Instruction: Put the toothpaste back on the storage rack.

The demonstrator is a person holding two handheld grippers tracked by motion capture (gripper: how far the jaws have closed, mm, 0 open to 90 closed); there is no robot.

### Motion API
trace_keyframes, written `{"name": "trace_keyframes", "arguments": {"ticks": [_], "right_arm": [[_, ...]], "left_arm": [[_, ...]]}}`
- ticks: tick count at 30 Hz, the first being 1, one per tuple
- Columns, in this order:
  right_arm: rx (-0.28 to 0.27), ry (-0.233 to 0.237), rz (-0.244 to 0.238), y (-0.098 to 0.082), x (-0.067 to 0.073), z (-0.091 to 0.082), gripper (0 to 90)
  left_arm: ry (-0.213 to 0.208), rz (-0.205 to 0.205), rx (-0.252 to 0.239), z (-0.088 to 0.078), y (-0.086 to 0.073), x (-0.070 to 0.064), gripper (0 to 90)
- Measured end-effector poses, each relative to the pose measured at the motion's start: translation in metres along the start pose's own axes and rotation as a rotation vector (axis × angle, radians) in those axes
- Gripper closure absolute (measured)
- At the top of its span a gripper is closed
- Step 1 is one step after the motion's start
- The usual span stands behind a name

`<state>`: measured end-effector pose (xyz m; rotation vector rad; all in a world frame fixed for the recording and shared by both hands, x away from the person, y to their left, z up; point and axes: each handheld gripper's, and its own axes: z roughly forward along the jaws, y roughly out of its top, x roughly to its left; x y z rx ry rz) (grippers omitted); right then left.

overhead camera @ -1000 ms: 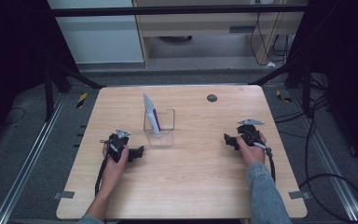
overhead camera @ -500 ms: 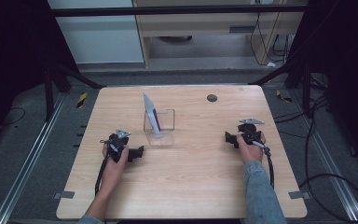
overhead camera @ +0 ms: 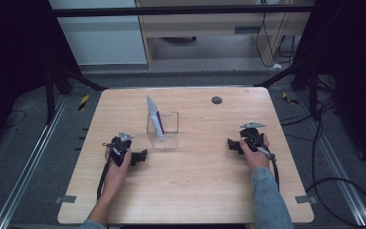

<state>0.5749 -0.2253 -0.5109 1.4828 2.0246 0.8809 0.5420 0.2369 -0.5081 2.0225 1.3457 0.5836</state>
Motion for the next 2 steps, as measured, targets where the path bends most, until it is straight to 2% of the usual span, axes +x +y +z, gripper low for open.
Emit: {"name": "trace_keyframes", "arguments": {"ticks": [2], "right_arm": [[-0.001, 0.001, -0.001, 0.0, -0.0001, 0.0, 5.5]], "left_arm": [[0.0, 0.0, 0.0, 0.0, 0.0, 0.0, 0.0]]}}
